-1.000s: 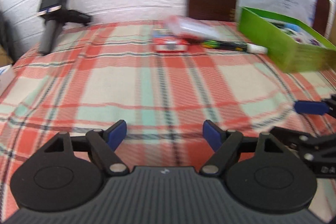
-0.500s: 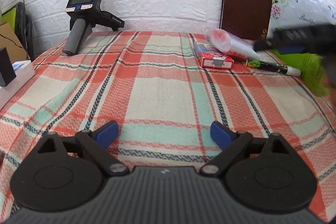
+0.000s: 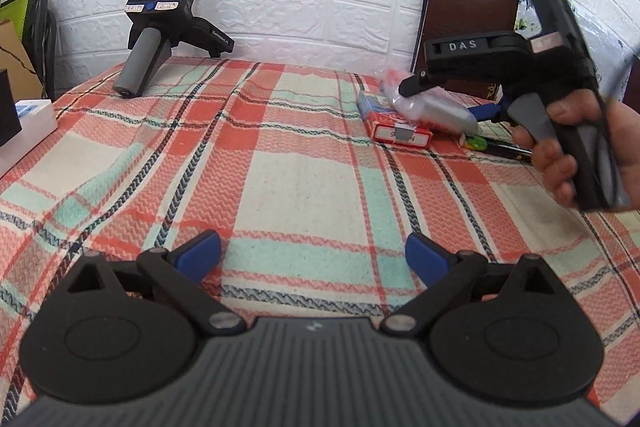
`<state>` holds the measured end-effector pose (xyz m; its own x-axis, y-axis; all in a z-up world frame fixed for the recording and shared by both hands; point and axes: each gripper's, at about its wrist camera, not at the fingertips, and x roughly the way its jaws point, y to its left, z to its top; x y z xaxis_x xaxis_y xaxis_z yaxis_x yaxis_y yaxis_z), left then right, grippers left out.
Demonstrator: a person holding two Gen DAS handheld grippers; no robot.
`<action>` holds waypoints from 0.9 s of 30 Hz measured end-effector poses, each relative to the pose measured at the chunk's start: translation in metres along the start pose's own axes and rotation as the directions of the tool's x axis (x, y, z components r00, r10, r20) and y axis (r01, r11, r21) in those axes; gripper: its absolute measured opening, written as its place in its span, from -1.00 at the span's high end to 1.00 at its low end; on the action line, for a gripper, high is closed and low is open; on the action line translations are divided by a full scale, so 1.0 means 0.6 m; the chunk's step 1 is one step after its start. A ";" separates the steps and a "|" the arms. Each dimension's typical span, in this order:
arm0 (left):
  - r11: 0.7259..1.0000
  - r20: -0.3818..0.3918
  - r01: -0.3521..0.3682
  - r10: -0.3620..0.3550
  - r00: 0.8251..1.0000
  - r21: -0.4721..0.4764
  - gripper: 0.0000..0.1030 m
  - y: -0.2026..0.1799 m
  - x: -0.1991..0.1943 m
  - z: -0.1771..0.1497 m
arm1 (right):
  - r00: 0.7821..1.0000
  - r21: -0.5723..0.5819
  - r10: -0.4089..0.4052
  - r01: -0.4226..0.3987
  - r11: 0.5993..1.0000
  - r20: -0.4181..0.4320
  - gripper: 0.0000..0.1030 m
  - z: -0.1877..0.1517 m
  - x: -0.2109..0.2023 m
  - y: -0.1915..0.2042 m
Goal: Organize objects
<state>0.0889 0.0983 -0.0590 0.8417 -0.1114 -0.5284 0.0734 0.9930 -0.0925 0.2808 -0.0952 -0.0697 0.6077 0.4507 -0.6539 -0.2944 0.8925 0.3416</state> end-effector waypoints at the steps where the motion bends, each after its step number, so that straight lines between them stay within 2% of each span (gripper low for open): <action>1: 1.000 0.000 0.003 -0.003 1.000 -0.003 -0.93 0.001 0.000 0.001 | 1.000 -0.034 0.009 -0.010 0.999 -0.005 -0.84 -0.010 -0.008 0.014; 4: 1.000 0.001 0.010 -0.010 1.000 -0.008 -0.93 0.004 -0.001 0.002 | 1.000 -0.184 -0.016 0.018 0.983 0.013 -0.83 -0.053 -0.032 0.060; 6: 1.000 0.000 0.007 -0.007 1.000 -0.007 -0.93 0.004 0.000 0.003 | 1.000 -0.242 -0.012 0.014 0.970 0.011 -0.83 -0.086 -0.049 0.077; 10: 1.000 -0.005 -0.002 0.002 1.000 0.005 -0.93 0.000 0.000 0.003 | 1.000 -0.383 -0.019 0.022 0.924 0.014 -0.83 -0.161 -0.095 0.102; 12: 1.000 -0.004 0.029 -0.029 1.000 0.000 -1.00 0.002 -0.004 0.001 | 1.000 -0.380 -0.022 0.028 0.925 0.020 -0.83 -0.186 -0.122 0.099; 15: 1.000 -0.022 0.026 -0.026 0.999 0.008 -1.00 0.001 -0.006 0.001 | 0.999 -0.341 -0.019 0.027 0.940 0.028 -0.83 -0.211 -0.167 0.077; 19: 1.000 -0.049 0.023 -0.023 0.999 0.005 -1.00 -0.007 -0.022 -0.004 | 0.999 -0.341 -0.040 0.049 0.939 0.033 -0.83 -0.263 -0.231 0.069; 21: 0.999 -0.067 0.050 -0.050 0.997 0.005 -0.81 -0.018 -0.036 -0.008 | 0.997 -0.318 -0.060 0.069 0.945 0.039 -0.84 -0.290 -0.263 0.064; 24: 0.988 -0.119 0.153 -0.155 0.981 -0.025 -0.56 -0.042 -0.057 -0.010 | 0.996 -0.258 -0.080 0.085 0.962 0.032 -0.90 -0.321 -0.298 0.059; 27: 0.955 -0.190 0.284 -0.296 0.936 -0.092 -0.44 -0.067 -0.065 -0.006 | 0.999 -0.257 -0.043 0.043 0.965 0.006 -0.99 -0.334 -0.319 0.057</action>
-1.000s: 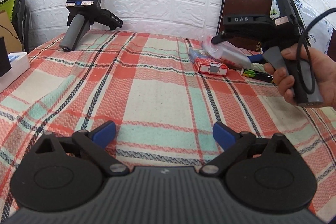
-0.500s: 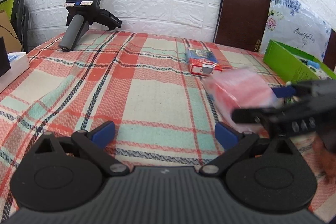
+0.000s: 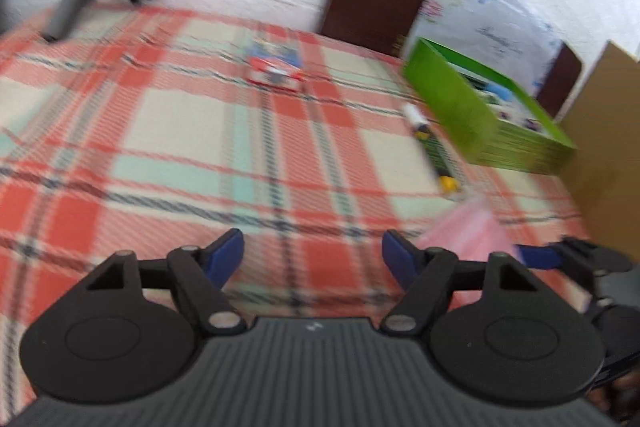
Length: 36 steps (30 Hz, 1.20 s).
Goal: Organize objects
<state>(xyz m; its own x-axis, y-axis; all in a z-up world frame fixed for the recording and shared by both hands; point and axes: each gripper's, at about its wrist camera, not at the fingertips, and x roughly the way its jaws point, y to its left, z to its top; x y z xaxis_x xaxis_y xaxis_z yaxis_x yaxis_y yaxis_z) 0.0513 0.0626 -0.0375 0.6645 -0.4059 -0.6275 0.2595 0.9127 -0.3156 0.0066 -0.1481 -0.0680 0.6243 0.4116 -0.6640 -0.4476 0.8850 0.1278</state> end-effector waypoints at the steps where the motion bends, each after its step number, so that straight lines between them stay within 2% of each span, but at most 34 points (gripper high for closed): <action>1: 1.000 -0.019 0.026 -0.026 0.999 -0.008 -0.43 -0.009 0.001 0.001 | 1.000 -0.007 0.001 -0.001 1.000 0.006 -0.99 -0.003 -0.006 0.000; 5: 0.995 -0.081 0.084 -0.088 0.993 -0.044 -0.25 -0.030 0.004 0.007 | 1.000 0.005 0.009 -0.009 1.000 0.008 -1.00 -0.009 -0.016 -0.016; 9: 0.995 -0.066 0.088 -0.091 0.994 -0.047 -0.24 -0.037 -0.011 0.014 | 1.000 -0.037 0.010 -0.009 0.999 0.018 -1.00 -0.025 -0.035 -0.027; 12: 0.991 -0.058 0.101 -0.106 0.993 -0.085 -0.24 -0.031 -0.022 0.023 | 0.999 -0.020 0.020 -0.020 1.000 0.026 -1.00 -0.034 -0.048 -0.041; 15: 0.990 -0.099 0.121 -0.128 0.987 -0.070 -0.24 -0.044 -0.023 0.023 | 0.998 -0.023 0.012 -0.011 1.000 0.055 -1.00 -0.039 -0.064 -0.050; 17: 0.988 -0.152 0.147 -0.151 0.977 -0.040 -0.24 -0.061 -0.017 0.013 | 0.998 -0.030 0.012 -0.010 1.000 0.069 -1.00 -0.039 -0.071 -0.056; 22: 0.969 -0.244 0.246 -0.245 0.938 -0.026 -0.27 -0.103 0.001 -0.009 | 0.994 -0.006 0.040 -0.040 0.999 0.105 -1.00 -0.036 -0.083 -0.073; 26: 0.966 -0.314 0.257 -0.254 0.915 -0.035 -0.25 -0.120 0.039 -0.016 | 0.993 0.035 -0.008 0.004 0.999 0.114 -0.99 -0.037 -0.077 -0.099; 27: 0.968 -0.329 0.248 -0.247 0.912 -0.039 -0.24 -0.121 0.049 -0.018 | 0.993 0.060 -0.002 -0.005 0.998 0.119 -0.92 -0.037 -0.075 -0.110; 28: 0.969 -0.331 0.241 -0.242 0.912 -0.045 -0.23 -0.122 0.056 -0.020 | 0.993 0.089 0.016 -0.027 0.996 0.120 -0.83 -0.037 -0.072 -0.121; 29: 0.969 -0.325 0.240 -0.244 0.914 -0.052 -0.23 -0.122 0.058 -0.018 | 0.994 0.124 0.040 -0.053 0.991 0.106 -0.55 -0.038 -0.066 -0.131; 32: 0.974 -0.308 0.218 -0.224 0.924 -0.055 -0.20 -0.115 0.061 -0.004 | 0.984 0.232 0.168 -0.179 0.956 0.068 -0.19 -0.049 -0.052 -0.144; 34: 0.983 -0.273 0.171 -0.182 0.945 -0.061 -0.16 -0.099 0.056 0.009 | 0.982 0.211 0.177 -0.185 0.960 0.059 -0.17 -0.054 -0.056 -0.131; 36: 0.986 -0.244 0.143 -0.161 0.956 -0.090 -0.16 -0.080 0.051 0.020 | 0.975 0.141 0.221 -0.224 0.964 0.036 -0.19 -0.058 -0.063 -0.110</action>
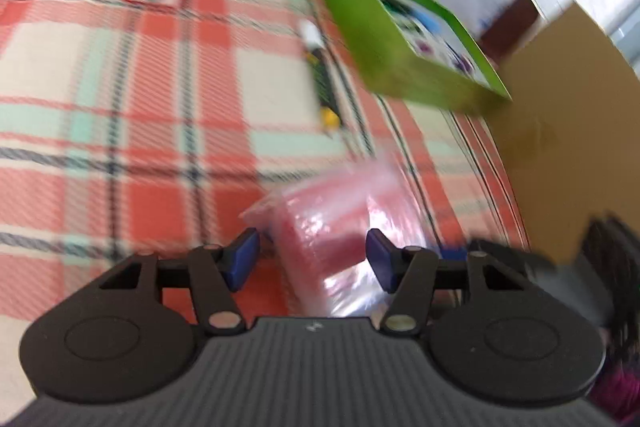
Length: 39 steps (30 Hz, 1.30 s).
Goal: Organize objects
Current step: 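Carry the zip bag pack into the green box and release it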
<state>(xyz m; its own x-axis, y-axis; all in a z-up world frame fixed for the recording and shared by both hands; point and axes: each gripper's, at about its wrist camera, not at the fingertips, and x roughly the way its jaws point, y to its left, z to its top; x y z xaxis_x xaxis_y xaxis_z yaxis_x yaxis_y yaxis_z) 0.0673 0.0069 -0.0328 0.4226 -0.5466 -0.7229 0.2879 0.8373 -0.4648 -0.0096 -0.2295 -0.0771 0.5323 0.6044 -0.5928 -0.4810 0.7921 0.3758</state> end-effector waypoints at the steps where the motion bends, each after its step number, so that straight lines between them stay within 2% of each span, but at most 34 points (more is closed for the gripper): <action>1: 1.000 0.007 0.006 -0.006 1.000 -0.015 -0.17 0.006 -0.004 0.003 | 1.000 -0.037 0.013 -0.013 0.999 -0.010 -0.19 -0.003 -0.003 0.012; 2: 1.000 0.011 0.012 -0.012 1.000 -0.021 -0.20 0.009 -0.008 0.005 | 1.000 -0.077 0.008 -0.008 0.997 -0.011 -0.36 -0.008 -0.006 0.023; 3: 1.000 0.012 0.017 -0.017 1.000 -0.016 -0.21 0.009 -0.011 0.005 | 1.000 -0.108 -0.014 0.014 0.994 -0.003 -0.65 -0.010 -0.009 0.031; 4: 1.000 0.009 0.021 -0.021 1.000 -0.005 -0.21 0.007 -0.012 0.004 | 0.999 -0.126 -0.046 0.048 0.991 0.014 -0.74 -0.011 -0.012 0.034; 6: 0.999 -0.014 0.035 -0.035 0.999 0.022 -0.21 -0.002 -0.004 -0.003 | 0.995 -0.134 -0.095 0.100 0.986 0.043 -0.77 -0.007 -0.015 0.033; 8: 0.998 -0.048 0.037 -0.035 0.998 0.050 -0.27 -0.015 0.014 -0.015 | 0.993 -0.134 -0.109 0.113 0.985 0.040 -0.77 0.000 -0.008 0.027; 11: 0.992 -0.026 0.013 -0.010 1.000 0.127 -0.31 -0.041 0.025 -0.026 | 0.992 -0.212 -0.124 0.120 0.970 -0.004 -0.68 -0.002 0.023 0.043; 12: 0.991 -0.027 0.003 0.001 1.000 0.134 -0.33 -0.046 0.028 -0.025 | 0.993 -0.232 -0.118 0.112 0.966 -0.010 -0.69 -0.008 0.033 0.052; 13: 0.991 -0.022 -0.011 0.014 1.000 0.135 -0.33 -0.049 0.029 -0.024 | 0.989 -0.259 -0.145 0.142 0.955 0.008 -0.67 -0.013 0.038 0.065; 15: 0.990 -0.007 -0.020 0.021 1.000 0.141 -0.29 -0.054 0.027 -0.015 | 0.980 -0.313 -0.198 0.199 0.929 0.036 -0.45 -0.017 0.041 0.078; 16: 0.990 0.007 -0.017 0.016 1.000 0.138 -0.28 -0.057 0.024 -0.007 | 0.978 -0.303 -0.201 0.206 0.931 0.047 -0.37 -0.013 0.037 0.075; 18: 0.990 0.033 0.022 -0.027 0.999 0.141 -0.28 -0.067 0.016 0.018 | 0.970 -0.271 -0.230 0.241 0.932 0.073 -0.07 0.000 0.028 0.065; 20: 0.983 0.063 0.053 -0.065 0.996 0.175 -0.28 -0.091 0.010 0.048 | 0.953 -0.261 -0.279 0.302 0.917 0.122 -0.04 0.017 0.018 0.056; 23: 0.964 0.119 0.034 -0.067 0.991 0.265 -0.28 -0.142 0.014 0.091 | 0.925 -0.225 -0.321 0.363 0.904 0.202 -0.03 0.053 -0.003 0.035; 26: 0.938 0.170 0.013 -0.076 0.983 0.346 -0.28 -0.188 0.030 0.132 | 0.882 -0.208 -0.382 0.443 0.872 0.276 -0.03 0.097 -0.016 0.013; 30: 0.926 0.193 0.020 -0.100 0.976 0.378 -0.28 -0.226 0.068 0.191 | 0.821 -0.177 -0.458 0.535 0.826 0.341 -0.03 0.157 -0.017 -0.032; 33: 0.918 0.214 -0.005 -0.087 0.973 0.396 -0.28 -0.246 0.104 0.226 | 0.793 -0.138 -0.496 0.569 0.811 0.354 -0.03 0.195 -0.005 -0.073; 34: 0.915 0.224 -0.018 -0.079 0.971 0.402 -0.29 -0.250 0.116 0.236 | 0.783 -0.129 -0.509 0.582 0.803 0.358 -0.03 0.207 0.002 -0.087; 36: 0.908 0.237 -0.069 -0.034 0.971 0.414 -0.46 -0.257 0.154 0.255 | 0.754 -0.117 -0.552 0.622 0.774 0.356 -0.10 0.228 0.024 -0.115; 38: 0.907 0.240 -0.172 0.082 0.967 0.384 -0.49 -0.252 0.184 0.266 | 0.706 -0.113 -0.627 0.688 0.717 0.329 -0.24 0.244 0.063 -0.144; 39: 0.913 0.226 -0.198 0.121 0.967 0.358 -0.46 -0.243 0.195 0.267 | 0.689 -0.108 -0.656 0.710 0.695 0.308 -0.25 0.246 0.081 -0.157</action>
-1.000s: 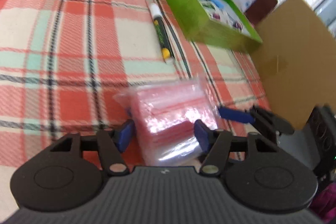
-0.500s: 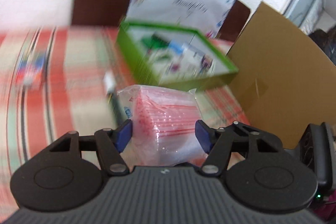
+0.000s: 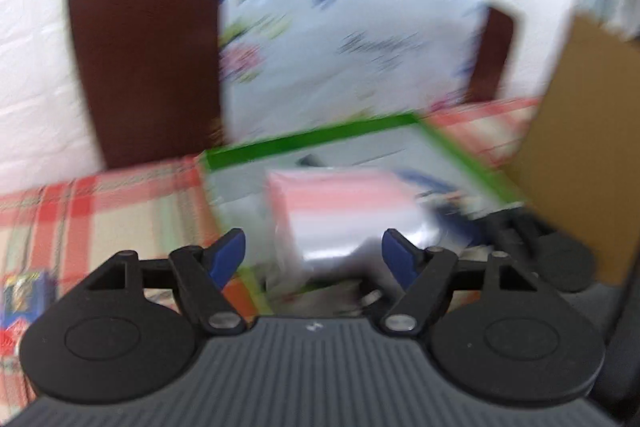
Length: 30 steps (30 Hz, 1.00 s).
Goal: Organize objects
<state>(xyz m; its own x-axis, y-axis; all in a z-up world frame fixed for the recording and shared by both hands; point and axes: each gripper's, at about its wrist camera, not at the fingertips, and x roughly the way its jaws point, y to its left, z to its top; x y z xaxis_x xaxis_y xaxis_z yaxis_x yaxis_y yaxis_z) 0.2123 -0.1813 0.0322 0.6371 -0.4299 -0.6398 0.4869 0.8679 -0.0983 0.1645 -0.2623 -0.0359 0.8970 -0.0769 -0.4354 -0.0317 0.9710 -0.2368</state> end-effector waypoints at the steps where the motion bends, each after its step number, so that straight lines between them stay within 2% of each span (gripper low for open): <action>1: 1.000 -0.021 0.005 -0.005 1.000 -0.030 -0.47 0.010 0.003 -0.009 | 1.000 0.015 -0.011 0.012 1.000 -0.004 -0.25 -0.004 0.007 0.000; 2: 0.998 -0.008 0.027 -0.028 1.000 -0.060 -0.48 0.021 -0.005 -0.020 | 1.000 0.044 -0.001 0.001 0.999 0.003 -0.27 -0.009 0.004 -0.002; 3: 0.997 -0.001 0.038 -0.038 0.999 -0.064 -0.48 0.027 -0.014 -0.030 | 1.000 0.063 0.013 -0.014 0.998 0.009 -0.38 -0.015 -0.003 -0.003; 5: 0.999 0.015 0.014 -0.014 1.000 -0.053 -0.48 0.034 -0.032 -0.048 | 0.999 0.082 0.024 -0.028 0.996 0.042 -0.51 -0.038 -0.034 -0.003; 9: 0.997 0.018 0.010 -0.008 1.000 -0.073 -0.48 0.052 -0.068 -0.093 | 0.994 0.134 0.029 -0.044 0.990 0.107 -0.51 -0.074 -0.093 0.007; 11: 0.996 0.009 0.001 0.000 1.000 -0.085 -0.48 0.058 -0.079 -0.115 | 0.993 0.163 0.050 -0.068 0.984 0.110 -0.52 -0.078 -0.118 0.008; 13: 0.996 0.004 -0.014 0.015 1.000 -0.093 -0.48 0.063 -0.088 -0.137 | 0.991 0.183 0.091 -0.107 0.977 0.093 -0.53 -0.089 -0.136 0.016; 16: 0.995 -0.018 -0.039 0.038 0.999 -0.096 -0.48 0.076 -0.104 -0.175 | 0.980 0.210 0.195 -0.196 0.958 0.022 -0.53 -0.105 -0.150 0.037; 21: 0.986 -0.081 -0.106 0.096 0.992 -0.129 -0.48 0.117 -0.121 -0.240 | 0.933 0.221 0.339 -0.308 0.925 -0.121 -0.58 -0.137 -0.142 0.093; 23: 0.983 -0.060 -0.131 0.124 0.990 -0.130 -0.48 0.135 -0.137 -0.263 | 0.935 0.161 0.333 -0.312 0.936 -0.122 -0.57 -0.137 -0.152 0.117; 24: 0.981 -0.051 -0.157 0.152 0.987 -0.116 -0.49 0.140 -0.145 -0.272 | 0.929 0.148 0.348 -0.329 0.933 -0.128 -0.57 -0.136 -0.156 0.126; 27: 0.968 -0.021 -0.236 0.235 0.972 -0.084 -0.51 0.157 -0.165 -0.299 | 0.926 0.134 0.352 -0.335 0.933 -0.135 -0.62 -0.140 -0.167 0.149; 30: 0.954 0.004 -0.284 0.286 0.958 -0.096 -0.58 0.184 -0.188 -0.321 | 0.915 0.126 0.375 -0.359 0.925 -0.145 -0.69 -0.139 -0.172 0.165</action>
<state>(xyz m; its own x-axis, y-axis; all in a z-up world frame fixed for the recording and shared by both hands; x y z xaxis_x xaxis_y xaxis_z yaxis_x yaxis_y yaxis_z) 0.0795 0.0111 -0.0532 0.7518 -0.1649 -0.6385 0.2259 0.9740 0.0145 0.0319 -0.1774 -0.0870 0.7452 0.2612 -0.6136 -0.2958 0.9541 0.0469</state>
